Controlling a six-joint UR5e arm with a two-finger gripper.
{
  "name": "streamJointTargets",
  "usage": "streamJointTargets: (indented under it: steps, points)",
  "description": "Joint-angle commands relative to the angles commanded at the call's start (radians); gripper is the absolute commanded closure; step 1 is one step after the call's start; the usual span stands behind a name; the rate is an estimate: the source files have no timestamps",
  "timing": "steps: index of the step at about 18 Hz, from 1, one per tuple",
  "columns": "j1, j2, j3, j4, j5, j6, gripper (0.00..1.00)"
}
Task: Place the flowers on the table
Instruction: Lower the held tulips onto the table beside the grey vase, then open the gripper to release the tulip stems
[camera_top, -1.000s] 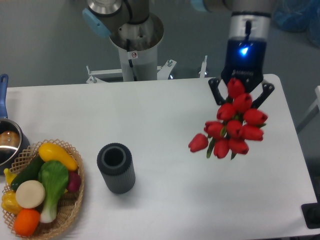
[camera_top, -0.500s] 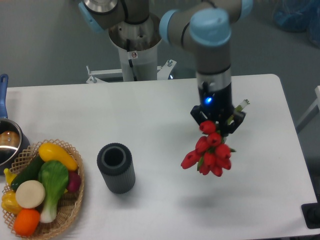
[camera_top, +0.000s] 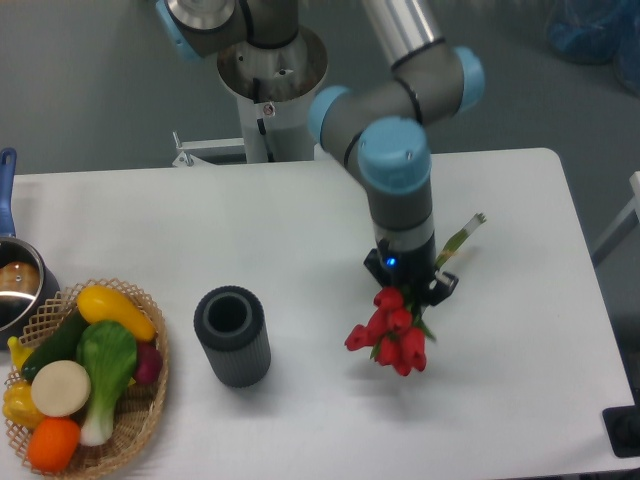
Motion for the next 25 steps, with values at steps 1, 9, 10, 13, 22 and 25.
streamJointTargets:
  steps: [1, 9, 10, 13, 22, 25]
  points:
    - [-0.003, -0.012, 0.003, 0.002, -0.002, 0.000, 0.70]
    - [-0.012, -0.043, 0.031, 0.006, -0.005, 0.024, 0.11]
    - [-0.011, -0.043, 0.034, 0.009, -0.005, 0.025, 0.02]
    - [-0.008, -0.038, 0.038, 0.014, -0.005, 0.015, 0.00]
    - [0.018, -0.020, 0.118, 0.015, -0.009, -0.074, 0.00]
    - [0.025, -0.014, 0.115, 0.015, -0.008, -0.071, 0.00]
